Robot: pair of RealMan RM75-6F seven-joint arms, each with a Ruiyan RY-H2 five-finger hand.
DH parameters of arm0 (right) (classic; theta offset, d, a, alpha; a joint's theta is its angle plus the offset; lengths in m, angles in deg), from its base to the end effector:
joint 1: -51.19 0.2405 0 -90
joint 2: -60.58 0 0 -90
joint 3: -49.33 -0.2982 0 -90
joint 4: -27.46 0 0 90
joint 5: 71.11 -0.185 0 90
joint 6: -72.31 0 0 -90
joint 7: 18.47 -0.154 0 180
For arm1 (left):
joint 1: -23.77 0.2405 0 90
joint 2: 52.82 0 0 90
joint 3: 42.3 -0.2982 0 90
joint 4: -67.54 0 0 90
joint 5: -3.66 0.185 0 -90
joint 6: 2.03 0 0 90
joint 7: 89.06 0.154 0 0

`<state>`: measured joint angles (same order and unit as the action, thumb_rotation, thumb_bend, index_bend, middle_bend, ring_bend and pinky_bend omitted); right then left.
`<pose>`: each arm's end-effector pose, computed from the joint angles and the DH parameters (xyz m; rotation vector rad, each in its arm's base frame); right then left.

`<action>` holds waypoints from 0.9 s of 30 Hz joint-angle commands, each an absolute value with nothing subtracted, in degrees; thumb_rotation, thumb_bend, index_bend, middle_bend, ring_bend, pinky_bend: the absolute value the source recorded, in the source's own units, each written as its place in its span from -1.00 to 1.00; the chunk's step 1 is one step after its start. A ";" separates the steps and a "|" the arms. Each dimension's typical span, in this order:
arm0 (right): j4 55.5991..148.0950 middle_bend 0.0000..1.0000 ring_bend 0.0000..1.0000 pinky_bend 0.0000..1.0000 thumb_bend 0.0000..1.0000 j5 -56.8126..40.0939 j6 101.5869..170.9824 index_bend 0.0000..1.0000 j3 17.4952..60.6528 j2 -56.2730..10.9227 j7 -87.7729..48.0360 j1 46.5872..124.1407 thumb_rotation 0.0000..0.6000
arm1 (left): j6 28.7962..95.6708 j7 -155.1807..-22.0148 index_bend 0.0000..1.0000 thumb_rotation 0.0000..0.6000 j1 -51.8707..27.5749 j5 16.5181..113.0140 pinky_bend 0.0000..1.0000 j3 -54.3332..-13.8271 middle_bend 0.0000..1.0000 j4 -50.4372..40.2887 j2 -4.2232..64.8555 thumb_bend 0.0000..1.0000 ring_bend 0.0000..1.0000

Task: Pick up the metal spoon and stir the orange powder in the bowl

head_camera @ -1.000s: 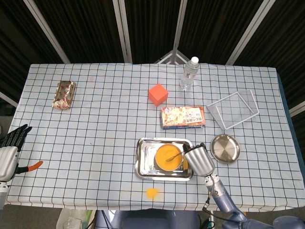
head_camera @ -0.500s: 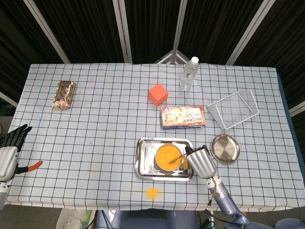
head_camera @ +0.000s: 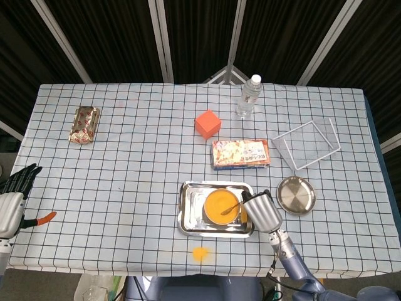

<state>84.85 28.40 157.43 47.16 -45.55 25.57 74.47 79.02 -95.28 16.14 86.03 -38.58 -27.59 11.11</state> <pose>-0.2315 -0.2717 -0.0339 1.7244 0.0165 0.7823 -0.3320 0.2100 0.1928 -1.3374 -1.0624 -0.9969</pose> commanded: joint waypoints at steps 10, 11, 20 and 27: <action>81.89 1.00 1.00 0.95 0.49 27.38 156.18 0.66 45.66 -48.06 24.48 75.94 1.00 | 78.89 -95.78 -1.00 1.00 16.08 85.89 -1.00 -38.46 -1.00 -27.62 10.98 -1.00 -1.00; 81.83 1.00 1.00 0.95 0.49 27.31 156.12 0.66 45.52 -48.15 24.48 76.07 1.00 | 78.90 -95.79 -1.00 1.00 16.09 85.88 -1.00 -38.45 -1.00 -27.63 10.97 -1.00 -1.00; 81.38 1.00 1.00 0.95 0.49 26.66 155.60 0.66 44.44 -48.90 24.47 77.29 1.00 | 78.86 -95.79 -1.00 1.00 16.09 85.62 -1.00 -38.34 -1.00 -27.64 10.96 -1.00 -1.00; 81.71 1.00 1.00 0.95 0.49 26.49 155.36 0.66 43.90 -48.81 25.19 78.17 1.00 | 78.84 -95.96 -1.00 1.00 16.08 85.48 -1.00 -38.24 -1.00 -27.60 10.91 -1.00 -1.00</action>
